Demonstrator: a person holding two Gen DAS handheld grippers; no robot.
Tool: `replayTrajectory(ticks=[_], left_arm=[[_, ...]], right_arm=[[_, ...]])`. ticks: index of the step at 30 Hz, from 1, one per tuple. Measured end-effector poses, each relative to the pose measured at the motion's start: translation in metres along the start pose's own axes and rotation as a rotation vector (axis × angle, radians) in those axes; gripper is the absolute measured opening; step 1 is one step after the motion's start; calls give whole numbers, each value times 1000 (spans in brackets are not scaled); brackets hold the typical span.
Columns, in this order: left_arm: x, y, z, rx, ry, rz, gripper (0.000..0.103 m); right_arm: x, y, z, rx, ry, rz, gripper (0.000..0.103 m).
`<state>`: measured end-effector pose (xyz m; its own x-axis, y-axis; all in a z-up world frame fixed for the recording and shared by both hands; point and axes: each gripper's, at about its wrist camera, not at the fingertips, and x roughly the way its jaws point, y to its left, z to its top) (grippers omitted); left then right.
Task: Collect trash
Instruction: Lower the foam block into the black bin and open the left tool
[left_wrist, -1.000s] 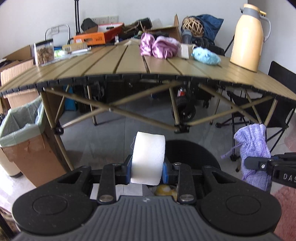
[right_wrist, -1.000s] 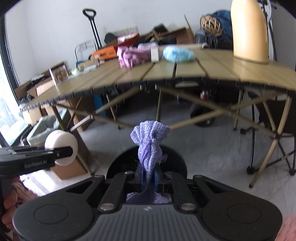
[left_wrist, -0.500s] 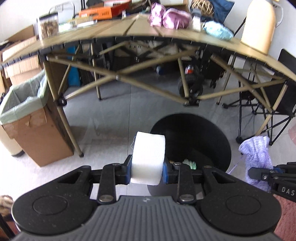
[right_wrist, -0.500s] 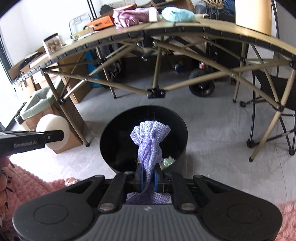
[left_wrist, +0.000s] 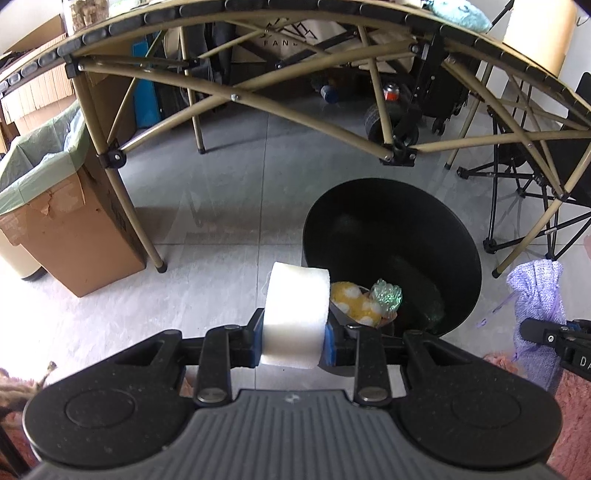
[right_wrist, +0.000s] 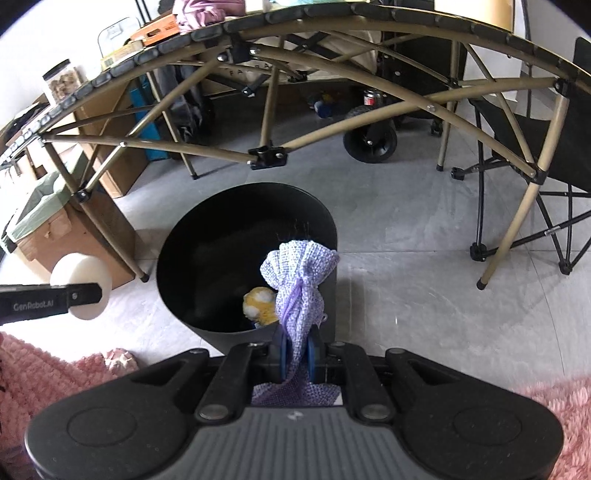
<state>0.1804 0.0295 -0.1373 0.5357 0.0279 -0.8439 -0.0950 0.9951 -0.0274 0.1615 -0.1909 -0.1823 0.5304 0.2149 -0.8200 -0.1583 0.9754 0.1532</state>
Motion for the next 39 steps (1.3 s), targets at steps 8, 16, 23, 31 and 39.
replayTrajectory(ticks=[8,16,23,31,39], left_arm=[[12,-8,4,13,47,-16,30],[24,-24,12,41,76,-40,30],[37,-40,19,68,108,-46,30],[51,-55,29,79,137,-53,30],[62,-72,36,95,149,-56,30]], right_arm=[[9,-11,3,35,10,-18,10],[19,-22,5,67,19,-27,10],[24,-33,9,102,20,-25,10],[29,-42,15,135,18,-33,10],[33,-51,21,169,17,-32,10]])
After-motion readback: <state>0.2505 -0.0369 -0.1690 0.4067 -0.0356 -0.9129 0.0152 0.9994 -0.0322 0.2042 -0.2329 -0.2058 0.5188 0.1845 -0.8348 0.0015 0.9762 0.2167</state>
